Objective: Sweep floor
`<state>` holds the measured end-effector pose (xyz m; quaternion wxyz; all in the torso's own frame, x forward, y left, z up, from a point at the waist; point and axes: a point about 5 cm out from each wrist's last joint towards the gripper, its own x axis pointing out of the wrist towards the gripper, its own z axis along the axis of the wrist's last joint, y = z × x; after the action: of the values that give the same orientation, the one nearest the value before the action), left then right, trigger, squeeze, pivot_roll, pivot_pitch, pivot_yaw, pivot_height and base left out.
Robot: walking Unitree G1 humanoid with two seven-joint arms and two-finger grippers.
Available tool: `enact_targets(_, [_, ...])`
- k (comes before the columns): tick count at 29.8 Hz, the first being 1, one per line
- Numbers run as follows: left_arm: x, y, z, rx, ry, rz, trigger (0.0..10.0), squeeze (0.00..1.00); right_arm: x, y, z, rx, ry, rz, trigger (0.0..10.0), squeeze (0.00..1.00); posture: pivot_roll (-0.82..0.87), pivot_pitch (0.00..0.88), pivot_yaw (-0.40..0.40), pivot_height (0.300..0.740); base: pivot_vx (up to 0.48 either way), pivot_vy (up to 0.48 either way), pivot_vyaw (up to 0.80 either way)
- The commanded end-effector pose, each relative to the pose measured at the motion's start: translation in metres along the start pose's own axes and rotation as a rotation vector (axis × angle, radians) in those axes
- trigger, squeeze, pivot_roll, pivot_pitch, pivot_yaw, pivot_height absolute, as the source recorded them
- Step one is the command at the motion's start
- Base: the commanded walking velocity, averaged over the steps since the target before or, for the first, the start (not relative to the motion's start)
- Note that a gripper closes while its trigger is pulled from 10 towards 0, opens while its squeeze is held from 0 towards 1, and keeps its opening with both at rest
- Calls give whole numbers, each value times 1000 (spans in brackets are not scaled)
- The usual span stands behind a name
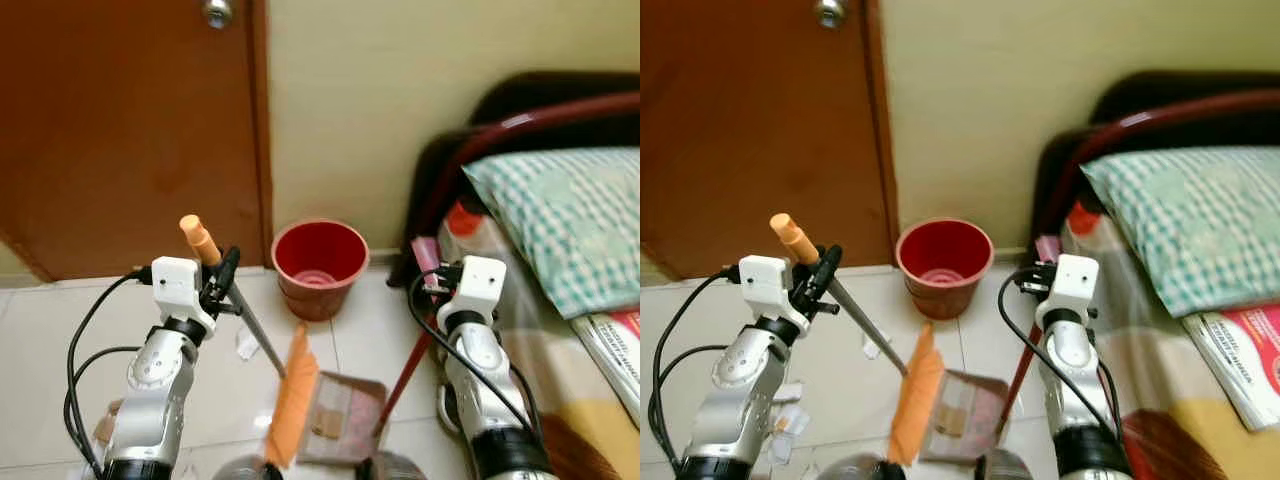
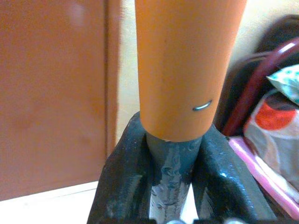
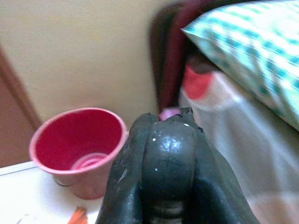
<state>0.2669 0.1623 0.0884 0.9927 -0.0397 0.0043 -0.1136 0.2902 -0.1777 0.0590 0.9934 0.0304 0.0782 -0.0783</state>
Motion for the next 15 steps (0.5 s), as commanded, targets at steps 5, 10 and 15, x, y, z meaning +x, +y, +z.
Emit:
enact_targets(5, [1, -8, -2, 14, 17, -24, 10000, 0, 3, -4, 4, -6, -5, -12, 10000, 0, -34, 81, -32, 740, 0, 402, -413])
enact_targets(10, [5, -4, 2, 37, 12, -29, 10000, 0, 7, 6, 10, -6, -28, 14, 10000, 0, -35, 68, 1, 740, 0, 0, -163])
enact_targets(15, [10, -4, 8, 76, 4, -37, 10000, 0, 11, 10, 16, -4, -42, 21, 10000, 0, -27, 80, 4, 740, 0, 0, 0])
